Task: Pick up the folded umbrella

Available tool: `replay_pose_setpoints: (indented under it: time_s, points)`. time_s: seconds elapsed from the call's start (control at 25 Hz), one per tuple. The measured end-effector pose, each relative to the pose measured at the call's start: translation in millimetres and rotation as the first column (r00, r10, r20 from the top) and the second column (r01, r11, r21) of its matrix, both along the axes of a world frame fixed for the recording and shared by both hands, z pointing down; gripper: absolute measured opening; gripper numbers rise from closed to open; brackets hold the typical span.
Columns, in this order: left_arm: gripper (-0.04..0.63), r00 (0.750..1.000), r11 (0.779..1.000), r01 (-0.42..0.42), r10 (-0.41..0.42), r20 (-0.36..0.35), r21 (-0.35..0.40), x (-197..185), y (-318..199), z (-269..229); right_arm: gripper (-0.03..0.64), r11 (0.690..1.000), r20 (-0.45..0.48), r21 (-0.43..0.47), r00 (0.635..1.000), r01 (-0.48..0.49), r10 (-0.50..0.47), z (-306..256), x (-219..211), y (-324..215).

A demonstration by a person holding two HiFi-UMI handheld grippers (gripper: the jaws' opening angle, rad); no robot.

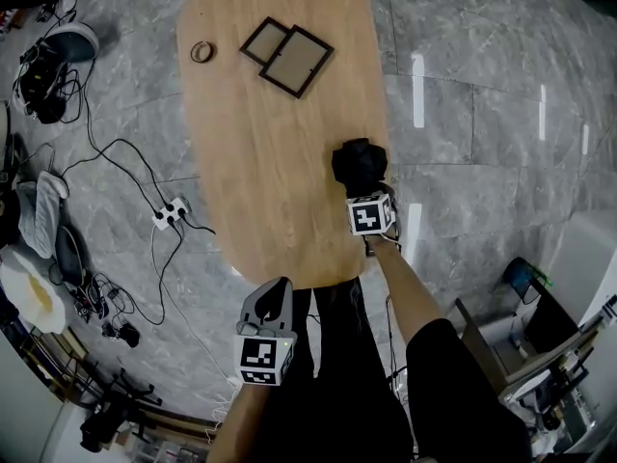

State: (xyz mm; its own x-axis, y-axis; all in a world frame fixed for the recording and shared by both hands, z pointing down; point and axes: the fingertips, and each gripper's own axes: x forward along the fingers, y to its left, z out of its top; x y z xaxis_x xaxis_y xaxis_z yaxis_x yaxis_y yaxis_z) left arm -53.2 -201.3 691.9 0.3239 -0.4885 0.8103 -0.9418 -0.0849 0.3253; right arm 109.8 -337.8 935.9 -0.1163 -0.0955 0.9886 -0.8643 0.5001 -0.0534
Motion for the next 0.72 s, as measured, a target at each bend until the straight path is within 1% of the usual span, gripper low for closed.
replay_pose_setpoints:
  time_s: [0.12, 0.16, 0.4, 0.72]
  points:
    - [0.015, 1.0, 1.0, 0.001, -0.001, 0.003, -0.005, -2, 4, 2, 0.252, 1.0, -0.004, -0.016, 1.0, 0.002, -0.002, -2, 0, 1]
    - [0.015, 1.0, 1.0, 0.0, 0.0, 0.004, -0.006, -2, 5, 2, 0.246, 1.0, -0.003, -0.021, 1.0, -0.004, 0.004, -3, 0, 2]
    - [0.015, 1.0, 1.0, -0.018, 0.018, 0.008, 0.008, -5, 5, -2, 0.235, 0.997, 0.059, -0.012, 0.995, -0.079, 0.08, -10, 2, 14]
    - [0.015, 0.999, 0.998, -0.051, 0.05, 0.016, 0.043, 0, 6, -14, 0.23, 0.995, 0.112, 0.03, 0.989, -0.099, 0.095, -30, 6, 28]
